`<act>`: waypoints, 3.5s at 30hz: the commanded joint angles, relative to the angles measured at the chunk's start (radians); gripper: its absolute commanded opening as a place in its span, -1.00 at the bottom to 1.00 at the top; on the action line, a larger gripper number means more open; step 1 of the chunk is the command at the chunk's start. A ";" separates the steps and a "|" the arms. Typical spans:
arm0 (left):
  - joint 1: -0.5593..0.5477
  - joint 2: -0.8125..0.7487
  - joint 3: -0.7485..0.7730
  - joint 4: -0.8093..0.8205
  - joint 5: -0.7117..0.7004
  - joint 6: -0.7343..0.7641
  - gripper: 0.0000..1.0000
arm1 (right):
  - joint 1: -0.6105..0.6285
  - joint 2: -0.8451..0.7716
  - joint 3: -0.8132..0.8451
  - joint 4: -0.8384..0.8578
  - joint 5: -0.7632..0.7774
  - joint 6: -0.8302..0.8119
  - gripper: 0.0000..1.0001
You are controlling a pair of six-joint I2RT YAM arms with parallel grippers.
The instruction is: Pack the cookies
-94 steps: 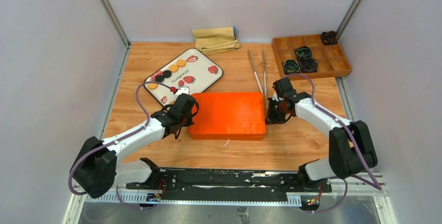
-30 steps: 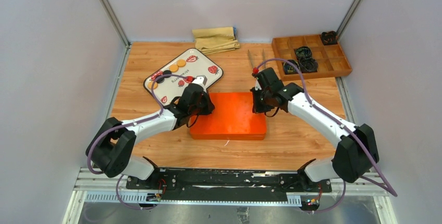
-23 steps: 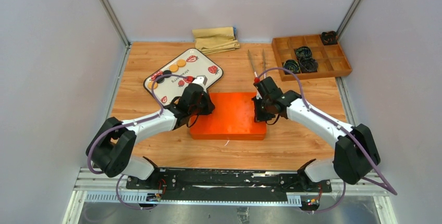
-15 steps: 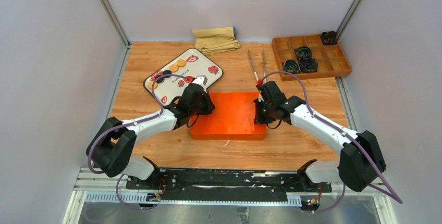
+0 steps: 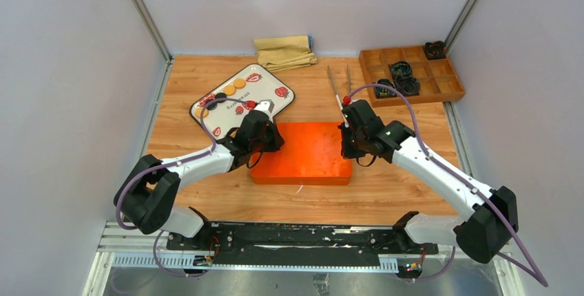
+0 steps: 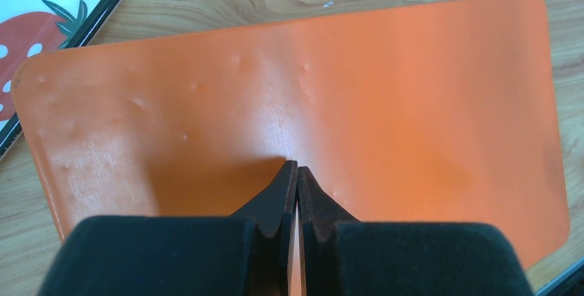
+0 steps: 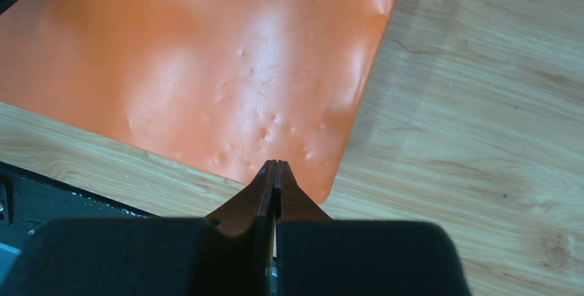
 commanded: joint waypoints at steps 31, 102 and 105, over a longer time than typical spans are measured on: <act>-0.006 -0.073 0.043 -0.234 -0.061 0.086 -0.85 | -0.010 0.185 0.146 -0.059 0.161 -0.041 -1.00; 0.259 -0.024 0.189 -0.470 -0.206 0.011 -1.00 | -0.186 1.413 1.443 -0.175 -0.178 -0.085 -0.73; 0.259 -0.027 0.189 -0.466 -0.197 0.016 -1.00 | -0.192 1.346 1.346 -0.196 -0.099 -0.108 -0.73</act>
